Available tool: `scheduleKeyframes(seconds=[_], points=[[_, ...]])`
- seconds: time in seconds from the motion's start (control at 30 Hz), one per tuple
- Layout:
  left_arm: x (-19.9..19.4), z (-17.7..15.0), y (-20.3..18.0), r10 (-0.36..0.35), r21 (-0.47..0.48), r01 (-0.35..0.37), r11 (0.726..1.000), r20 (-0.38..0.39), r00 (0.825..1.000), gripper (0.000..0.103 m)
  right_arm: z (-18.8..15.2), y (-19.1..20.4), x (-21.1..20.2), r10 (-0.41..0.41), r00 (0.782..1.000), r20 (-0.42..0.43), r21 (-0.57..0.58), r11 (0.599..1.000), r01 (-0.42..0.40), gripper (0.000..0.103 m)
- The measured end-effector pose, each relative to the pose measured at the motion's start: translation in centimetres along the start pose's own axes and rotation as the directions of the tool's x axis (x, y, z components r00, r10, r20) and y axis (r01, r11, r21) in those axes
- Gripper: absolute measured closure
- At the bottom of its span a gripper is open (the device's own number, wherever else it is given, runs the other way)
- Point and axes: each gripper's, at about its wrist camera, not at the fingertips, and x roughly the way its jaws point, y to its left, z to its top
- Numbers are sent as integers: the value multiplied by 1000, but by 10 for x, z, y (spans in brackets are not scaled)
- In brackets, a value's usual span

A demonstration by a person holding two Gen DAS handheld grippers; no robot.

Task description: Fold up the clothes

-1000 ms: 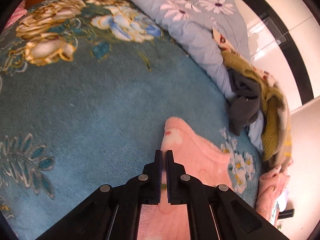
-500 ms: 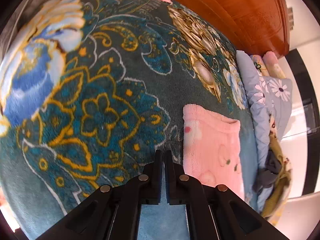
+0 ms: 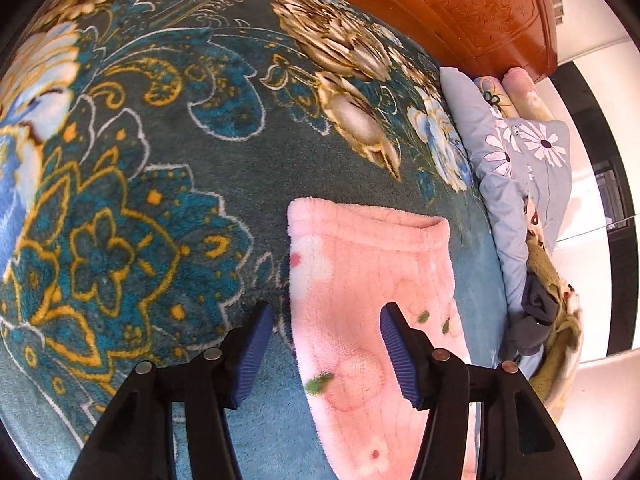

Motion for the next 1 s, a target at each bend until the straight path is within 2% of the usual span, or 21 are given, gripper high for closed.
scheduleKeyframes(seconds=[0.07, 0.2, 0.27, 0.3, 0.33, 0.37, 0.43, 0.47, 0.57, 0.63, 0.77, 0.9, 1.0], points=[[3, 2, -6, 17, 10, -17, 1000, 7, 1000, 43, 5, 4, 8, 13, 1000, 2, 18, 1000, -13, 66], [8, 4, -9, -6, -16, 6, 1000, 14, 1000, 45, 9, 9, 21, 57, 998, 3, 66, 996, -57, 66], [10, 3, -12, 7, -15, -6, 1000, 18, 1000, 49, 7, 10, 29, 59, 998, -8, 88, 994, -58, 66], [10, 3, -14, 19, -9, -19, 1000, 22, 1000, 61, 7, 10, 31, 61, 998, -8, 104, 993, -60, 66], [12, 2, -15, 29, -4, -29, 1000, 13, 999, 81, 6, 10, 34, 64, 998, -8, 119, 991, -62, 66], [14, 2, -15, 36, 0, -36, 999, 1, 999, 90, 5, 9, 36, 66, 998, -8, 134, 989, -64, 66], [12, 1, -17, 46, 10, -46, 999, 6, 999, 93, 5, 9, 39, 61, 998, -10, 160, 985, -59, 70], [8, 0, -18, 42, 15, -42, 999, 16, 999, 94, 6, 11, 40, 50, 999, -19, 160, 986, -46, 82], [-9, 0, -21, 11, 16, -12, 1000, 42, 999, 95, 10, 28, 37, -13, 999, -36, 70, 997, 15, 89], [-28, 0, -21, -29, 10, 28, 1000, 73, 997, 95, 14, 44, 26, -34, 999, -22, -13, 999, 34, 91], [-66, -9, -6, -101, -2, 102, 995, 106, 989, 96, 26, 56, -24, 24, 998, 64, -68, 997, -20, 92], [-83, -32, 24, -88, -8, 89, 996, 78, 993, 96, 31, 29, -81, 17, 991, 135, -95, 995, -4, 92], [-83, -47, 41, -83, -50, 85, 995, 48, 995, 96, 34, -21, -113, -37, 986, 163, -15, 999, 40, 92]])
